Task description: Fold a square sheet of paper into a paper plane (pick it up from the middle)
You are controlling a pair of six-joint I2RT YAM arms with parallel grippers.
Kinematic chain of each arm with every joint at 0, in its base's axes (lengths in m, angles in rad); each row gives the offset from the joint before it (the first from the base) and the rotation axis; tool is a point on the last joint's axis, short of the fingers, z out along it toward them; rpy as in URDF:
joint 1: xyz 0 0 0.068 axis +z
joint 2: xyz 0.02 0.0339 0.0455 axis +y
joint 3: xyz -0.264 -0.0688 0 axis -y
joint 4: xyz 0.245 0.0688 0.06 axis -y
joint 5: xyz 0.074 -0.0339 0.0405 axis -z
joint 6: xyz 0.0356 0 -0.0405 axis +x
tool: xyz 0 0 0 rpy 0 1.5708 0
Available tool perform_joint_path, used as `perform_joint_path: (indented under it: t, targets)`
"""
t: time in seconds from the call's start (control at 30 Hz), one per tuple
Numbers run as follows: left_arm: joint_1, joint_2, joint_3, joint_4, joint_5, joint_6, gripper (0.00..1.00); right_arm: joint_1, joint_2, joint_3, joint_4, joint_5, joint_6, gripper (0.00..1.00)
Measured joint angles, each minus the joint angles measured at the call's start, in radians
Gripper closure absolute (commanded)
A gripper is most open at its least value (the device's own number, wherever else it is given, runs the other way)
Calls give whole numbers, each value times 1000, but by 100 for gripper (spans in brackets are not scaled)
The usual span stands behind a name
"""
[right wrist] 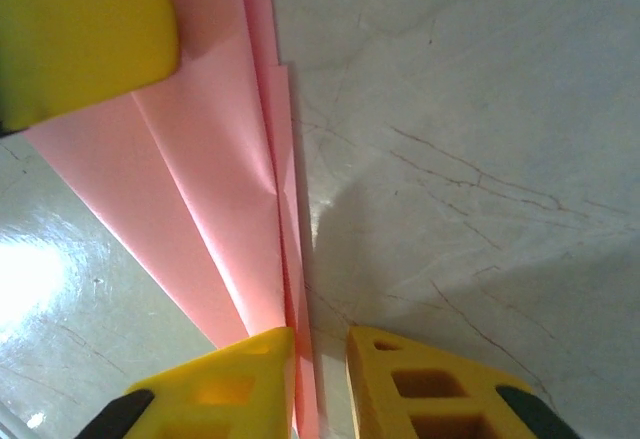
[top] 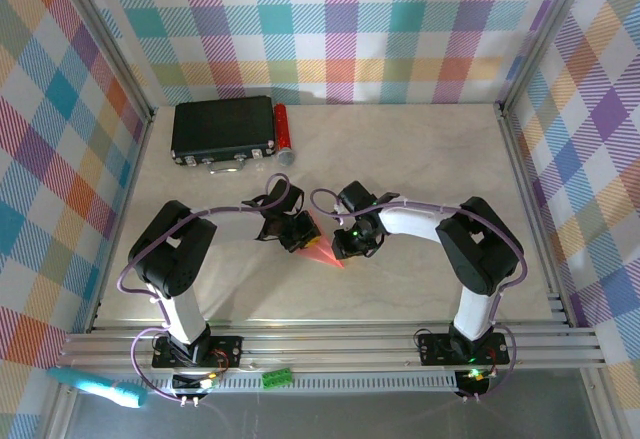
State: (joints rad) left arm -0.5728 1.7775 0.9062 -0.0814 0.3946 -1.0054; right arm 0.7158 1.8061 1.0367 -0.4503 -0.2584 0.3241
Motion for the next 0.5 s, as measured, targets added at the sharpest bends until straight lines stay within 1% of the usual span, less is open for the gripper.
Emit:
perform_joint_path:
  t: [0.27, 0.5]
  targets:
    - [0, -32, -3, 31, 14, 0, 86, -1, 11, 16, -18, 0, 5, 78]
    - [-2, -55, -28, 65, 31, 0, 90, -2, 17, 25, -30, 0, 34, 79]
